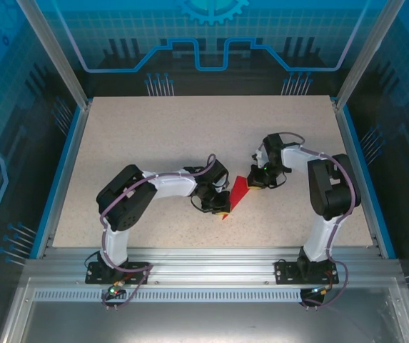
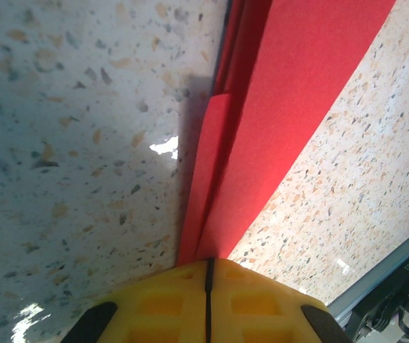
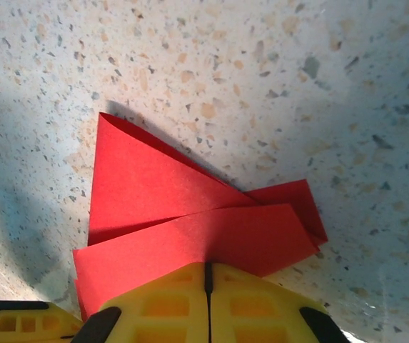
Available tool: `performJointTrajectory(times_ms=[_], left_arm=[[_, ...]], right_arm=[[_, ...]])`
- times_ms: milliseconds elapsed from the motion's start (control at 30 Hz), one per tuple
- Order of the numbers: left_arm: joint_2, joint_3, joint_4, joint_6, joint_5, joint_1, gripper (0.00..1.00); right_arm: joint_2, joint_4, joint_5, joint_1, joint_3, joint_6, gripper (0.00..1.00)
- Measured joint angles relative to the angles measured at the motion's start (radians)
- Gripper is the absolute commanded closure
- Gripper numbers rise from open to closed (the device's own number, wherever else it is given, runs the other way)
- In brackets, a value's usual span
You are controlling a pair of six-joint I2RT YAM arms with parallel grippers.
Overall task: Fold a paper plane with a square sheet of paper (fold left side to right side)
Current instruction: Fold the wing for the fifth time at the center of the table.
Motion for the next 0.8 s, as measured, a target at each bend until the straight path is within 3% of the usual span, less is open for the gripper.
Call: performJointTrajectory(times_ms=[533,800], left_arm=[[0.000,0.000,0.000,0.000,-0.003,-0.002,0.91],[0.000,0.000,0.000,0.000,-0.003,-0.002,0.91]], right_arm=[[0.008,0.012,-0.100,-0.097,0.003,0.000,0.93],[-0.171,0.055,-0.145,-0.085,-0.097,0.022,0.93]])
